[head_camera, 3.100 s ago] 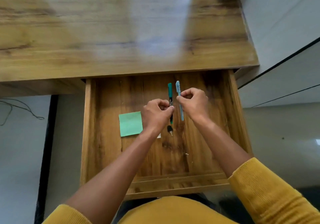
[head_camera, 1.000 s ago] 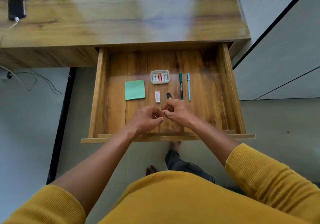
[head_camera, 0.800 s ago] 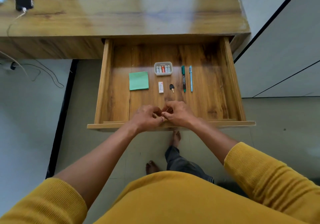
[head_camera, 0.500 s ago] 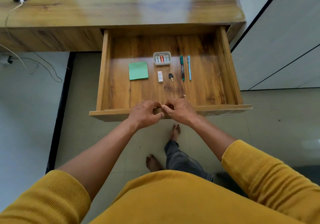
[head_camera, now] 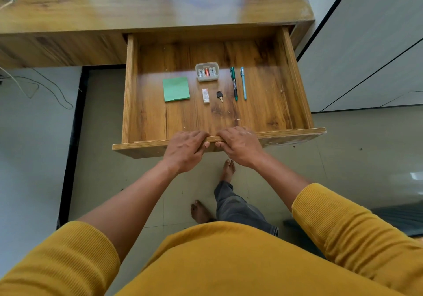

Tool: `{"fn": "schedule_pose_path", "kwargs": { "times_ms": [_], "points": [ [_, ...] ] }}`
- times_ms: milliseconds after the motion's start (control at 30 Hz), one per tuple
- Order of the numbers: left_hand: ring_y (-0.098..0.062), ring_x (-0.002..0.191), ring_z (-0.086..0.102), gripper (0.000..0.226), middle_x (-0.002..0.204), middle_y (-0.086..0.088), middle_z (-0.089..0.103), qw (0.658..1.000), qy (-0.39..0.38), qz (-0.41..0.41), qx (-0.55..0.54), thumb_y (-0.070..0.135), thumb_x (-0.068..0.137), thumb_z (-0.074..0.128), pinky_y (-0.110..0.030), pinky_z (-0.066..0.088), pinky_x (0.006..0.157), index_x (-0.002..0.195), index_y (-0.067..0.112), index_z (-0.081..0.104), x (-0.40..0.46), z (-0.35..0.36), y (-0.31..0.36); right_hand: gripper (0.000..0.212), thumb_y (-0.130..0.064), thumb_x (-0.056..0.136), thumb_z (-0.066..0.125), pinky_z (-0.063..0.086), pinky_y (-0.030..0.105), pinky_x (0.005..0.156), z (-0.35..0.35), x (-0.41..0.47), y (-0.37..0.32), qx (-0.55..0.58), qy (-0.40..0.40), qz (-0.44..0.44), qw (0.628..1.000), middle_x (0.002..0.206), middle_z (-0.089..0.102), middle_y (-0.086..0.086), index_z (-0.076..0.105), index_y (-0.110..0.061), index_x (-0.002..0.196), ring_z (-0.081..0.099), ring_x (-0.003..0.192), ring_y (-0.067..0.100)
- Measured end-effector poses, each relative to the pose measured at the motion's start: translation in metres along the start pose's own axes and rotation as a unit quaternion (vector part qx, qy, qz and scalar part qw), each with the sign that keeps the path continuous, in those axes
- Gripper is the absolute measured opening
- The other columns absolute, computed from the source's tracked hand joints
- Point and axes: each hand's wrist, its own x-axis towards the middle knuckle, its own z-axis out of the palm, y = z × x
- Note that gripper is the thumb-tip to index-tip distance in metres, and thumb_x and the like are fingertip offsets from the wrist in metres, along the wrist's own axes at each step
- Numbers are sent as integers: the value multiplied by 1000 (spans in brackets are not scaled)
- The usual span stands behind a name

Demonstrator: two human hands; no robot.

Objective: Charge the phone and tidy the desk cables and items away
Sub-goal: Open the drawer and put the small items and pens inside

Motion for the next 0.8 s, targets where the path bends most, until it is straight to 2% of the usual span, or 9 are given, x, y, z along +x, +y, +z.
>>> {"fn": "schedule_pose_path", "kwargs": {
  "times_ms": [233,500,667,733,800],
  "points": [
    [-23,106,66,35,122,0,70,999,0,15,41,43,112,35,-40,44,87,131,23,58,9,0,-6,36,-49,109,42,41,43,102,2,12,5,-27,4,-10,1000,128,66,-3,56,-28,134,61,118,24],
    [-22,105,65,44,121,1,69,999,-9,6,48,49,110,24,-42,46,88,130,25,56,40,-8,-19,35,-47,109,44,41,43,99,-11,42,14,-31,9,-9,999,130,65,-2,57,-27,135,61,116,25],
    [-21,102,64,37,119,1,69,998,1,11,55,46,112,30,-40,44,88,129,25,56,58,-13,-29,35,-47,109,44,41,43,98,-16,60,20,-34,15,-12,999,128,66,-2,58,-26,134,62,114,25],
    [-22,106,63,40,124,0,68,999,3,12,52,46,111,29,-40,45,91,131,24,56,65,-14,-32,35,-47,108,44,42,43,97,-18,68,24,-36,22,-13,999,127,67,-2,58,-26,133,62,113,25],
    [-24,121,61,47,136,-2,65,999,6,12,48,47,110,27,-42,47,100,138,21,56,71,-15,-35,38,-49,108,41,41,43,97,-18,75,27,-40,24,-13,999,127,67,-3,58,-27,133,62,113,25]
  ]
}}
